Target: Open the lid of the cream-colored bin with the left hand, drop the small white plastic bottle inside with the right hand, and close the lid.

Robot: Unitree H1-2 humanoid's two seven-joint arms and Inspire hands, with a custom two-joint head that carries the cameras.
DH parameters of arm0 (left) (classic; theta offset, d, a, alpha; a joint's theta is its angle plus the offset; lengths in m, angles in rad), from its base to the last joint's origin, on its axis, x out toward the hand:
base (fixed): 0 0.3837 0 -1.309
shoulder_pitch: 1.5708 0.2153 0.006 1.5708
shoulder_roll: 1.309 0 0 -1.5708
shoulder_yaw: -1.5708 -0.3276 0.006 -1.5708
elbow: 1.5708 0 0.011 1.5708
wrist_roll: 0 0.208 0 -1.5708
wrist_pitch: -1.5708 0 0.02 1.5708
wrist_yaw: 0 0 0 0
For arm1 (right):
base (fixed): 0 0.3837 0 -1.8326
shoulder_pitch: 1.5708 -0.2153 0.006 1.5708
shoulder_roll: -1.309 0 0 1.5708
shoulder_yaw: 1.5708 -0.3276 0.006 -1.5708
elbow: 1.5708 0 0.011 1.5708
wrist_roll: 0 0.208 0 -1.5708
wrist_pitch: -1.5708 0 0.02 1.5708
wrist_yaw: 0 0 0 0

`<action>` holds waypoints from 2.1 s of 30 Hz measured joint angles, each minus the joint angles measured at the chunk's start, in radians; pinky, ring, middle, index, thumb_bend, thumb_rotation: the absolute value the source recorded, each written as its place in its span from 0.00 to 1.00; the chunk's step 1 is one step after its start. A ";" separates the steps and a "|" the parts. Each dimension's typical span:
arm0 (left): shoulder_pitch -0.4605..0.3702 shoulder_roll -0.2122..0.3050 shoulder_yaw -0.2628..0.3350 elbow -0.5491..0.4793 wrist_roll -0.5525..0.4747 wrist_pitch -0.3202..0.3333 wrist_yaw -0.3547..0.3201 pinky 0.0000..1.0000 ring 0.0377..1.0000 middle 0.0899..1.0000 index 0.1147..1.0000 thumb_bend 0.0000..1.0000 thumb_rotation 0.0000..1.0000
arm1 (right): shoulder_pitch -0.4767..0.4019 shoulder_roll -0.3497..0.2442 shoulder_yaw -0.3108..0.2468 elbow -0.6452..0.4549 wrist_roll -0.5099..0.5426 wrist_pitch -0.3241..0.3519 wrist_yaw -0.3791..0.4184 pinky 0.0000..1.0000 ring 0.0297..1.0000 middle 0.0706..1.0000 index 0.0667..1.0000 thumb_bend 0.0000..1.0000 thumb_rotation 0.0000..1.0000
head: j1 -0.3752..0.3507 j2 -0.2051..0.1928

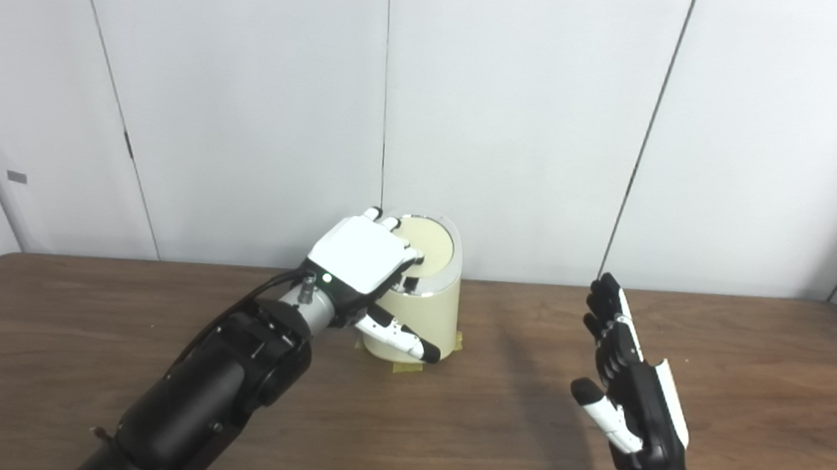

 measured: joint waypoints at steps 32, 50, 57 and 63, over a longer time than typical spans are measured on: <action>-0.033 -0.093 0.120 0.075 0.072 0.160 0.059 1.00 1.00 1.00 1.00 0.89 0.92 | -0.004 0.015 0.004 0.011 -0.002 -0.002 -0.007 0.97 0.99 0.99 1.00 0.96 0.75 | -0.005 -0.014; -0.014 -0.094 0.216 0.028 -0.039 0.052 0.387 1.00 0.95 0.90 0.89 0.78 1.00 | -0.006 0.018 0.004 0.011 -0.002 -0.001 -0.008 0.98 0.99 1.00 1.00 0.97 0.75 | -0.006 -0.015; 0.050 -0.143 0.345 -0.051 -0.282 0.003 0.476 0.63 0.72 0.74 0.72 0.67 0.95 | -0.006 0.018 0.003 0.012 -0.001 -0.001 -0.009 0.98 0.99 0.99 1.00 0.95 0.74 | -0.011 -0.015; 0.177 -0.220 0.462 -0.271 -0.585 0.091 0.380 0.64 0.71 0.72 0.70 0.48 0.79 | -0.008 0.019 -0.004 0.007 0.003 -0.002 -0.016 0.92 0.93 0.94 0.95 0.87 0.74 | -0.006 -0.014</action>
